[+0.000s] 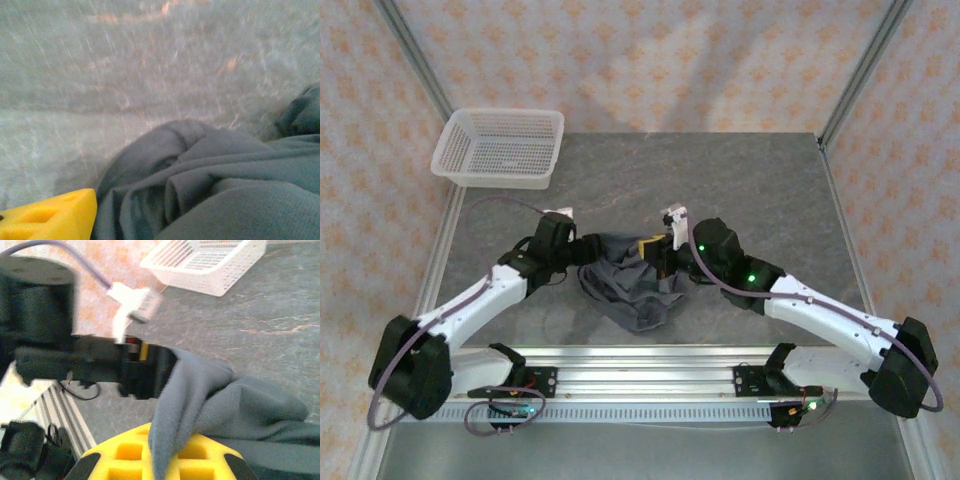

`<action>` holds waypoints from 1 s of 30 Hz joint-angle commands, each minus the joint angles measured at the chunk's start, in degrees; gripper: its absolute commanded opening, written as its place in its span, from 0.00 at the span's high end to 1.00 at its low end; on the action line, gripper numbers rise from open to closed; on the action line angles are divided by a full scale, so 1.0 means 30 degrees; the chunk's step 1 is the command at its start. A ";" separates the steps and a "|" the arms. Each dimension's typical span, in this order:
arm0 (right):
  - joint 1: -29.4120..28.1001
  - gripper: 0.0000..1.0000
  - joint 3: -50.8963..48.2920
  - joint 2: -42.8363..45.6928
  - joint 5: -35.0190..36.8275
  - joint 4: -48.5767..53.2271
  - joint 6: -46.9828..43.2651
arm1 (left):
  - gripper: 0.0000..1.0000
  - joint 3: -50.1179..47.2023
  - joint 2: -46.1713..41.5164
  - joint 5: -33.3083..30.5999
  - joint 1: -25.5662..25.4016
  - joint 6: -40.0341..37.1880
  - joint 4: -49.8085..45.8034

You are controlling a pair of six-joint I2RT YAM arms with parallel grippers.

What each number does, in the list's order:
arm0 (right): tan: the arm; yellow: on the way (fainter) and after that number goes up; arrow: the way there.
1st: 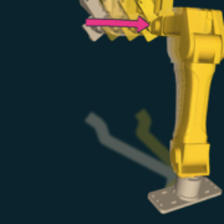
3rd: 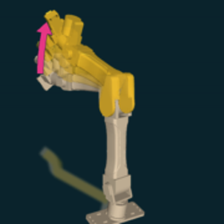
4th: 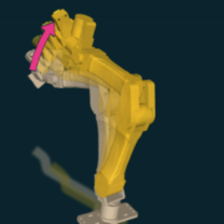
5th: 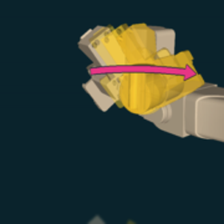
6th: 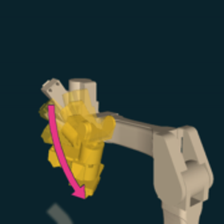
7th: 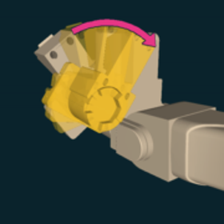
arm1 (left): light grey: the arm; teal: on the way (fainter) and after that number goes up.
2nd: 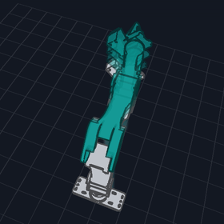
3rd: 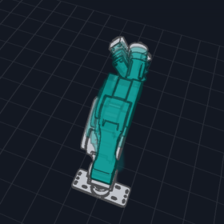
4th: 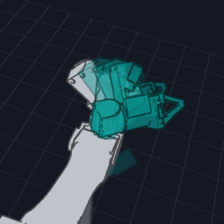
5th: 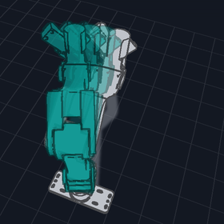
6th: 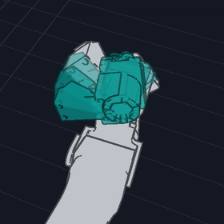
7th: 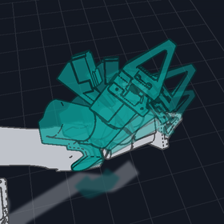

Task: Fold the inside-out t-shirt
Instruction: Turn the T-shirt inside out at the center of the table.

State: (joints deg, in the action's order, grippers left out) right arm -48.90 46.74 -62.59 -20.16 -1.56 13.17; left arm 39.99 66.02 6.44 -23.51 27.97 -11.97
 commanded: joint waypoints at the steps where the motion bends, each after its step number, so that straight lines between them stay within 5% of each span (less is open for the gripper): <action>1: 0.0841 1.00 -0.0437 0.0226 0.0164 -0.1530 0.1760 | 0.26 -0.0137 -0.2868 -0.2372 0.0153 -0.0211 -0.0184; 7: 0.2001 1.00 -0.0795 -0.0492 -0.0021 -0.2277 0.2910 | 0.26 -0.0094 -0.6460 0.0181 -0.1603 -0.1172 -0.1676; 11: 0.2246 1.00 -0.0203 -0.1228 -0.0493 -0.2199 0.2909 | 0.31 0.0102 -0.6199 0.1735 -0.2494 -0.1483 -0.1878; 16: 0.2272 1.00 0.0254 -0.2241 -0.0757 -0.2167 0.3405 | 0.70 0.0558 -0.4697 0.5534 -0.4190 -0.3311 -0.0005; 21: 0.2268 1.00 0.0255 -0.2516 -0.0682 -0.2074 0.3769 | 0.96 0.1452 -0.2767 0.3341 -0.6401 -0.3827 0.0368; 24: 0.2267 1.00 0.0404 -0.2575 -0.0720 -0.1774 0.3758 | 0.95 0.1617 -0.1353 0.2091 -0.6721 -0.3069 0.0787; 27: 0.2269 1.00 0.0517 -0.2575 -0.0778 -0.1618 0.3799 | 0.76 0.2479 0.0244 -0.1634 -0.6696 -0.2241 -0.0530; 30: 0.2268 1.00 0.0618 -0.2632 -0.0906 -0.1647 0.3909 | 0.69 0.3337 0.2000 -0.3011 -0.6527 -0.2200 -0.0819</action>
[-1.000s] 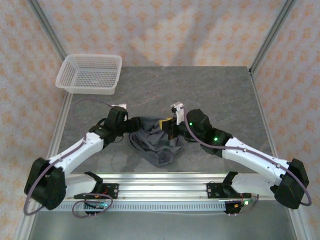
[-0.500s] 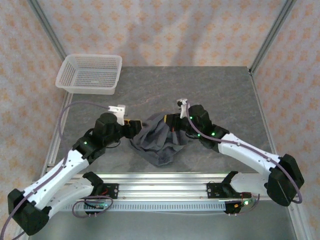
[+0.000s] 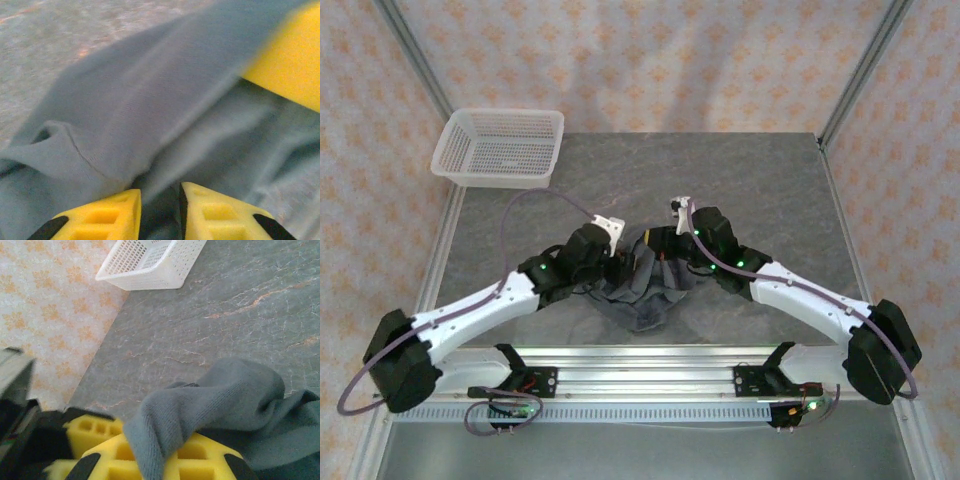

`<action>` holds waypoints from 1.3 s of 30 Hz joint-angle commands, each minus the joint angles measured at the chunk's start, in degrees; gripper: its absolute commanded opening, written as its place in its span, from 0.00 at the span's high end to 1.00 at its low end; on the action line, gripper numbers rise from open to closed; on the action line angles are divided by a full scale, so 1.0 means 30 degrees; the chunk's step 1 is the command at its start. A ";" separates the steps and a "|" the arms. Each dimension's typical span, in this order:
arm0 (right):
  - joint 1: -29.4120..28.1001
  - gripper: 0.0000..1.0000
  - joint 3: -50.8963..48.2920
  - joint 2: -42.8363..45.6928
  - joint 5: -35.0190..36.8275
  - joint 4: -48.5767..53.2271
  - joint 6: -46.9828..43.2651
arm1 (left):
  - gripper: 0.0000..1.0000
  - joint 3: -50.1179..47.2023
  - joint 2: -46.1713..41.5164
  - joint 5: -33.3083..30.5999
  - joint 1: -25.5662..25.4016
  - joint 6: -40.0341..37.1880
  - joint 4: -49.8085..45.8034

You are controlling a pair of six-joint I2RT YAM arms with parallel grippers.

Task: Fold the inside-out t-shirt
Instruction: Turn the T-shirt inside out at the center of the table.

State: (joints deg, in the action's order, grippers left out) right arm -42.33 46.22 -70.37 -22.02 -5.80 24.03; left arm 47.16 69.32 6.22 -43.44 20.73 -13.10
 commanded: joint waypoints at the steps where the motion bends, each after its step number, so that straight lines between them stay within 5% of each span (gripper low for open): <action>1: 0.0075 1.00 0.0796 -0.0062 -0.0319 -0.0240 0.0334 | 0.68 0.1087 0.1342 -0.3063 0.0324 0.0436 -0.0286; 11: 0.0075 1.00 0.0757 0.0195 -0.1001 0.0096 0.0367 | 0.58 0.1455 0.3542 -0.2129 0.2183 0.0202 0.1721; 15: 0.0075 1.00 0.0811 -0.0141 -0.1068 -0.0088 0.0491 | 0.49 0.1854 0.4886 0.2733 0.2477 -0.0966 0.3366; 18: 0.0075 1.00 0.0957 -0.0412 -0.1079 -0.0102 0.0507 | 0.47 0.2093 0.5604 0.3424 0.2504 -0.0541 0.3802; 20: 0.0076 1.00 0.1033 -0.0516 -0.1101 -0.0058 0.0510 | 0.54 0.2197 0.5808 0.2680 0.2512 -0.0298 0.3468; 25: 0.0647 1.00 0.0561 -0.0195 0.0071 0.0054 0.1288 | 1.00 0.1650 0.4059 0.3416 0.2725 0.0517 0.3418; 28: 0.2282 1.00 -0.0382 -0.0313 -0.0940 -0.1022 0.2236 | 1.00 0.1263 0.1946 0.6029 0.3693 0.2532 0.3984; 32: 0.2712 1.00 0.0562 -0.2110 0.0892 0.1922 0.0303 | 1.00 0.1101 -0.0405 0.9946 0.4986 0.6781 0.5898; 35: 0.2683 1.00 0.1725 -0.3440 -0.0544 0.2735 0.0057 | 1.00 0.1569 -0.1361 1.0612 0.5013 0.7797 0.5502; 39: 0.2007 0.78 0.1245 -0.1572 0.0856 0.1952 0.0882 | 1.00 0.1625 -0.2091 1.0237 0.5057 0.7794 0.4628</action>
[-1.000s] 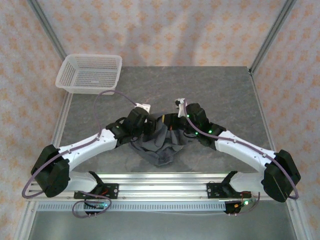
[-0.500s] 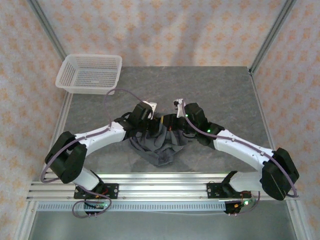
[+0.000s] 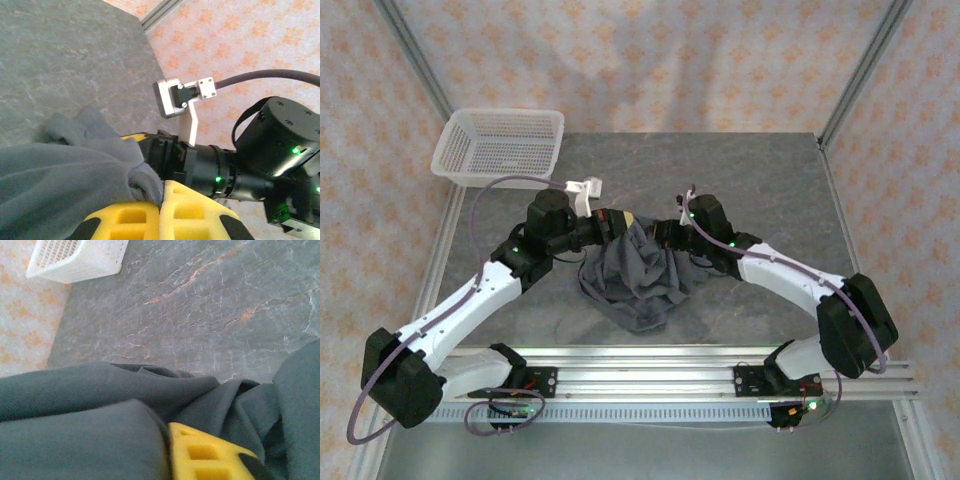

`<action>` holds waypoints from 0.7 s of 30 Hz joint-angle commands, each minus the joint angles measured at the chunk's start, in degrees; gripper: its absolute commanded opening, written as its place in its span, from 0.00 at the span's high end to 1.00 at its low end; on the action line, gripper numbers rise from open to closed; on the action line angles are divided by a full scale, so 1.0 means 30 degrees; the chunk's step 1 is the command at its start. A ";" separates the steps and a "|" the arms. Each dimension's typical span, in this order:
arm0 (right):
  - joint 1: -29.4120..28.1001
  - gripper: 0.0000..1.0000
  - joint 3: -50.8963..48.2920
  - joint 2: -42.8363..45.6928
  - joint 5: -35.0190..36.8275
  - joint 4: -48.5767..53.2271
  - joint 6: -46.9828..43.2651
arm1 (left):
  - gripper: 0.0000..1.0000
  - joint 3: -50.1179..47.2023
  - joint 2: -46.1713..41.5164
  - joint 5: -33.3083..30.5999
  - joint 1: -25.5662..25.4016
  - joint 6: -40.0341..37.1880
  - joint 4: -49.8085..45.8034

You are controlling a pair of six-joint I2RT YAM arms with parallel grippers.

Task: Fold the inside-out t-shirt
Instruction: Turn the T-shirt inside out at the center of the table.

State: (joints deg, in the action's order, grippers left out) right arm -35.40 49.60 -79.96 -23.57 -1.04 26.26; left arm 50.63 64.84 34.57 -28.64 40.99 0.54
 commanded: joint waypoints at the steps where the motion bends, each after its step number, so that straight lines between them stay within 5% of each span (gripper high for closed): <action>1: -0.0674 0.75 -0.0259 0.2535 0.2556 0.0347 0.0102 | 1.00 0.0438 -0.0663 0.0597 0.0115 0.0896 -0.0170; 5: -0.3532 0.67 -0.2817 0.6493 0.8198 -0.0869 -0.0444 | 1.00 0.0116 -0.0666 0.0418 0.0166 0.0804 -0.0383; 8: -0.6014 0.65 -0.3578 0.7331 1.0184 -0.1278 -0.2344 | 1.00 0.0236 -0.0508 0.0474 0.0195 0.0867 -0.0438; 16: -0.7412 0.76 -0.1576 0.2935 1.1270 -0.1496 -0.1859 | 1.00 0.0575 -0.0245 0.0184 0.0182 0.0645 -0.0858; 21: -0.6356 0.66 -0.0582 0.0375 1.0397 -0.1644 0.0613 | 1.00 0.0230 -0.0289 0.0244 0.0210 0.0985 -0.0315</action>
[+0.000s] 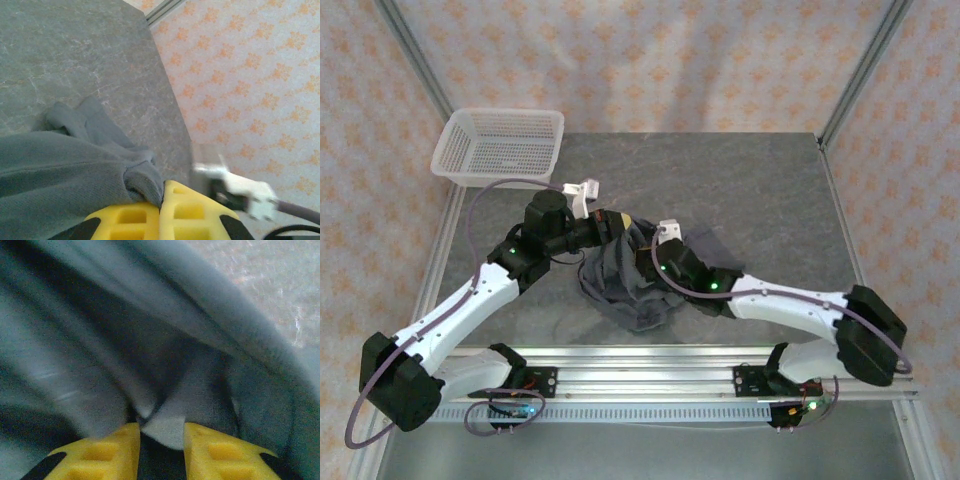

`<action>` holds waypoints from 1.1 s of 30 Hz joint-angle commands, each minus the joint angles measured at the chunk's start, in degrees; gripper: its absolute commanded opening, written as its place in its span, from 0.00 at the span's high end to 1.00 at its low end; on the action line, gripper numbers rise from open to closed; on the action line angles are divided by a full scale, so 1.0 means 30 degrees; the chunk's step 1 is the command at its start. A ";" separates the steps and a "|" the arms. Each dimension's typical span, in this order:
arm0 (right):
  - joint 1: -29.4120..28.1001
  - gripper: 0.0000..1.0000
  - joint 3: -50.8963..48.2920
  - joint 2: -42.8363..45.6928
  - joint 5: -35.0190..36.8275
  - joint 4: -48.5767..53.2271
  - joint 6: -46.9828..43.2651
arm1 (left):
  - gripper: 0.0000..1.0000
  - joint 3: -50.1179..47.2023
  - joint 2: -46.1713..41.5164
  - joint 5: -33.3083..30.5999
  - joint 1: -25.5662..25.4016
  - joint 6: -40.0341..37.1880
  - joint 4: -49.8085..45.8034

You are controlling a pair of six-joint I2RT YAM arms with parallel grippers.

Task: Fold the inside-out t-shirt
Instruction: Turn the T-shirt inside out at the center of the table.

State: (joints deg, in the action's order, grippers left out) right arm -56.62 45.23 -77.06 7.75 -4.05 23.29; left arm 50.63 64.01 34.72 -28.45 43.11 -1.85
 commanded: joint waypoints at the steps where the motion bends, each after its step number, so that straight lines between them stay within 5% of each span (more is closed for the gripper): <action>1: 0.0963 0.63 0.0723 -0.0881 -0.1130 -0.1551 0.1987 | 1.00 0.0231 0.0023 0.0204 0.0133 0.0234 0.0455; 5: 0.1301 0.50 0.0671 -0.1970 -0.2399 -0.3701 0.3299 | 1.00 0.0094 0.0197 0.0365 0.0139 0.0100 0.0281; 9: 0.1564 0.51 0.1771 -0.3157 -0.1579 -0.2751 0.3380 | 1.00 -0.0093 -0.0041 0.0438 0.0122 0.0197 0.0314; 12: 0.1775 0.60 0.2273 -0.3960 -0.1575 -0.2636 0.3109 | 1.00 0.0081 -0.0297 0.0301 0.0151 -0.0050 -0.0135; 17: 0.1882 0.98 0.2289 -0.3066 -0.1178 -0.1339 0.2795 | 1.00 0.0260 -0.0982 -0.0999 0.0602 -0.0820 -0.1903; 26: 0.1999 1.00 -0.1028 0.4155 -0.7372 -0.3263 0.1926 | 1.00 -0.2308 -0.1068 -0.2929 0.3764 -0.0234 -0.2402; 30: 0.2249 1.00 -0.1633 0.6035 -0.7789 -0.3655 0.2263 | 0.99 -0.3233 -0.0561 -0.2535 0.3857 0.0006 -0.0992; 33: 0.2569 1.00 -0.1551 0.6429 -0.7845 -0.3189 0.2176 | 0.68 -0.3081 -0.0436 -0.1526 0.3872 -0.0098 -0.0792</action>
State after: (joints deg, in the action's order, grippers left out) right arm -50.04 40.86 -59.66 -14.06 -11.60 30.22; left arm 41.47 62.35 30.92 -17.87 42.46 -6.48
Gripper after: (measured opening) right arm 0.039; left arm 0.234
